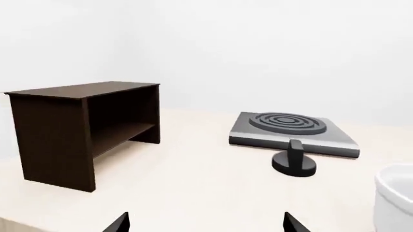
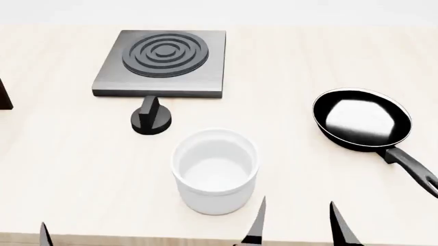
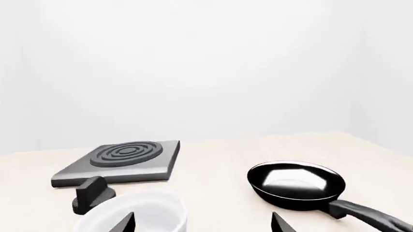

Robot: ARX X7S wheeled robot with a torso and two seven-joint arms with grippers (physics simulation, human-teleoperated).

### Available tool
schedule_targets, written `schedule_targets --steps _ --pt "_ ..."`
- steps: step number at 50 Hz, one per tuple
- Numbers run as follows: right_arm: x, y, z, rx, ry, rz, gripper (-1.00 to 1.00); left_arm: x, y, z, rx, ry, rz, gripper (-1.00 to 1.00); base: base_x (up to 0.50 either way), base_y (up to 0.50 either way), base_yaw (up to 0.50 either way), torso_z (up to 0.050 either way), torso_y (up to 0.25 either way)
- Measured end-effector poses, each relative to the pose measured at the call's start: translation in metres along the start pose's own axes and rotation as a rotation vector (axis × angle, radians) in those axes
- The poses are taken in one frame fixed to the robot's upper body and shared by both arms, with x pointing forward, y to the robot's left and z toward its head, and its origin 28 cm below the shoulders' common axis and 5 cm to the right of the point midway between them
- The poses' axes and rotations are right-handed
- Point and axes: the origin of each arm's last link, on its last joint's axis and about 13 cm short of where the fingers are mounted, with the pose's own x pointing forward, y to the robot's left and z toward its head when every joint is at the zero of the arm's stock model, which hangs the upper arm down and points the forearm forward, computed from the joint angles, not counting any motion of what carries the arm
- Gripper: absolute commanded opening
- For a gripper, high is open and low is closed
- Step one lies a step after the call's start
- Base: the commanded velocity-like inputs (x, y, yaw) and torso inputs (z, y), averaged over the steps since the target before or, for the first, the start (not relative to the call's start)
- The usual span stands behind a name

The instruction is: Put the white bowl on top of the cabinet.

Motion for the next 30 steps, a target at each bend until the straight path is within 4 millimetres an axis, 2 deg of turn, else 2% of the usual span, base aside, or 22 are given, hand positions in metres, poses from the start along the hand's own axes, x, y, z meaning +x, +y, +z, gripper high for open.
schedule_targets --steps 6,16,30 --pt "-0.004 0.004 0.022 0.018 -0.066 0.010 1.00 -0.006 0.011 0.008 -0.017 -0.031 0.141 1.00 0.00 0.00 0.00 0.000 0.000" --pt "-0.012 0.006 0.046 0.040 -0.137 0.021 1.00 -0.021 0.033 0.011 -0.060 -0.041 0.481 1.00 0.00 0.00 0.00 0.000 0.000" --pt "-0.015 0.009 0.071 0.077 -0.206 0.023 1.00 -0.042 0.057 0.005 -0.125 0.027 0.920 1.00 0.00 0.00 0.00 0.000 0.000"
